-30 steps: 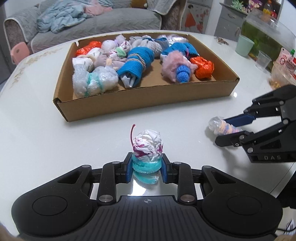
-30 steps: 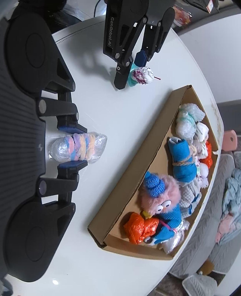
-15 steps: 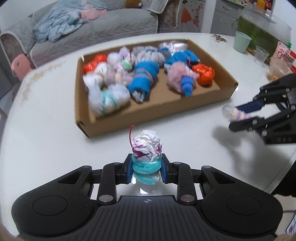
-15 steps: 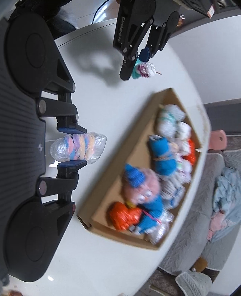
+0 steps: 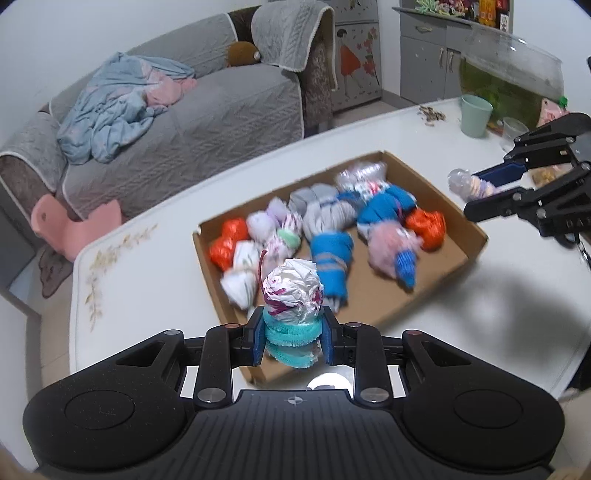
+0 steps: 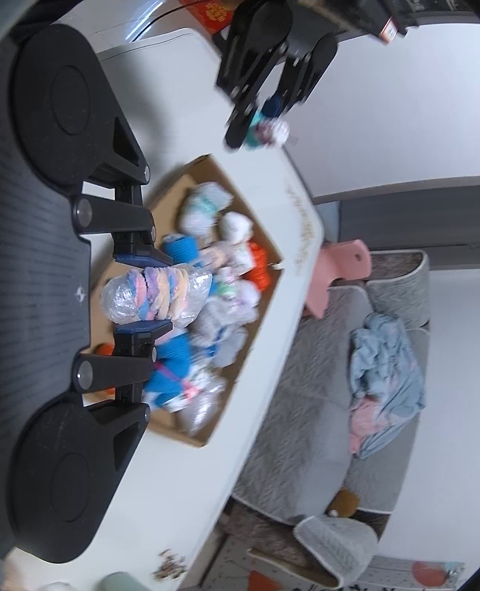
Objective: Organize objects
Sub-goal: 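Carry both bundles over the box and lower them among the other bundles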
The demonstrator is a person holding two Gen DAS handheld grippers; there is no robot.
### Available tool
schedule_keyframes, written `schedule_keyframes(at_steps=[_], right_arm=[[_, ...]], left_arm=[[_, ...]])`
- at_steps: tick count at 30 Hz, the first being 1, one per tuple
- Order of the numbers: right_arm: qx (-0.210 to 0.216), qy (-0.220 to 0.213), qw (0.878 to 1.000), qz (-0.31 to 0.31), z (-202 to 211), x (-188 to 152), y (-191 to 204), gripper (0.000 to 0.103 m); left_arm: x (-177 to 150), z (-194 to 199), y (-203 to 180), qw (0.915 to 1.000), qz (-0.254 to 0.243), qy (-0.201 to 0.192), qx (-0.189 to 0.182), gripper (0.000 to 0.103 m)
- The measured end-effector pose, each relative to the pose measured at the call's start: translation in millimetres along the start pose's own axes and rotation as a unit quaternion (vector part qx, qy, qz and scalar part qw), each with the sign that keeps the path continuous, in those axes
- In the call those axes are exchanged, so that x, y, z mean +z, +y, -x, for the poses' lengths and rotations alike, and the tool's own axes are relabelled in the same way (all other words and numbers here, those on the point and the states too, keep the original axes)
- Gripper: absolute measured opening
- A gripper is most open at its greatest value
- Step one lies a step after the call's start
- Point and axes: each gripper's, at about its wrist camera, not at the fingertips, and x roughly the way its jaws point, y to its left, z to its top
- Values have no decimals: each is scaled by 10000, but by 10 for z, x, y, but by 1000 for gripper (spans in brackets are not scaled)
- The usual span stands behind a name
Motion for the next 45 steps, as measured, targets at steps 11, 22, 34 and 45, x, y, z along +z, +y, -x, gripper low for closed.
schedule_keyframes(at_steps=[11,22,34,45], right_arm=[[216,181,9989,363,-401,225,91,27],[380,663,9960,465,-703,92,141,27],[364,859,9943,508,-875,32,139,27],[543,1154,9904,537,-1137,-66,55,27]], left_arm=[[124,-373,-47,9994,-32,256,-218,35],[67,-787,-245,9974,-135,637,-298,35],[101,-1057,-300,9967,-65,734,-331,35],[14,-1267,-391,9938,-152,993,-471,36]])
